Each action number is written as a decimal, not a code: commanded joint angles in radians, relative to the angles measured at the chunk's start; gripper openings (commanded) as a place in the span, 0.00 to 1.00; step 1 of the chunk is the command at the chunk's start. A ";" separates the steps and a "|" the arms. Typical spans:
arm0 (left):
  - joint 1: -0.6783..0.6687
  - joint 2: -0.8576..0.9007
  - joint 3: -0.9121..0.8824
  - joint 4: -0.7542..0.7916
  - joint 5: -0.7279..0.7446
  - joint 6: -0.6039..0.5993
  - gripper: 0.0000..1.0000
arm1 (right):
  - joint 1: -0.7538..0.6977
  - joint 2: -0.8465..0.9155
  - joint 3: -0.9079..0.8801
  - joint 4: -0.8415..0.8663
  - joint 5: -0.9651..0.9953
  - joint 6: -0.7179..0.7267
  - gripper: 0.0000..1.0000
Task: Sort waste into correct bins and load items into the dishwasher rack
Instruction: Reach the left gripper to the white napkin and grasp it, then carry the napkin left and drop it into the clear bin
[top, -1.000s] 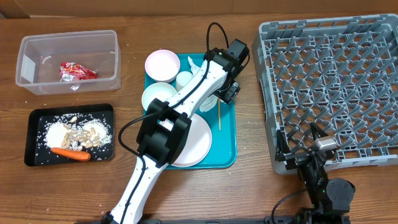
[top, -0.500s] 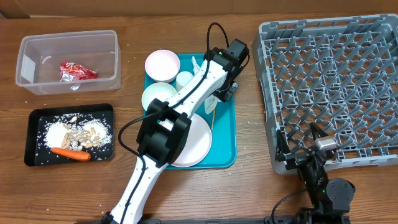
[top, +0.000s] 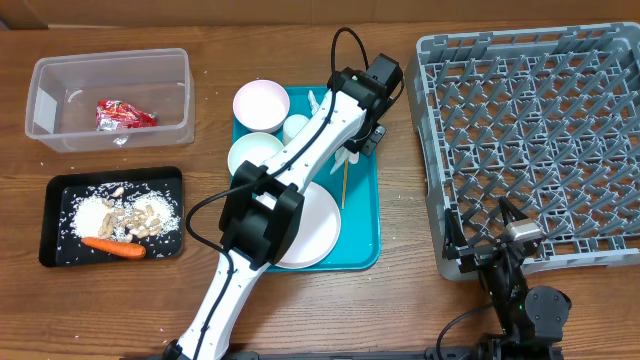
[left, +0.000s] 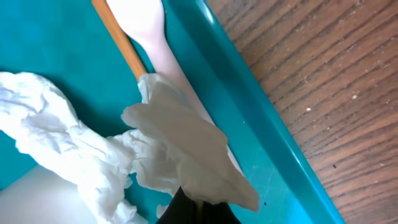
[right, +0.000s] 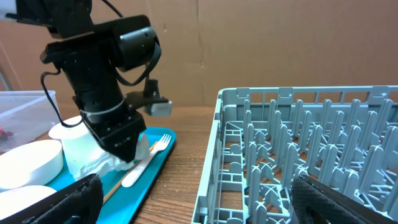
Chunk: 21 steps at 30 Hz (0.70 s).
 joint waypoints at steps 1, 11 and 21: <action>0.016 -0.130 0.071 0.008 0.002 -0.066 0.04 | -0.004 -0.007 -0.010 0.006 0.003 0.000 1.00; 0.183 -0.360 0.086 0.064 0.002 -0.183 0.04 | -0.004 -0.007 -0.010 0.006 0.003 0.000 1.00; 0.579 -0.351 0.071 0.089 -0.029 -0.419 0.04 | -0.004 -0.007 -0.010 0.006 0.003 0.000 1.00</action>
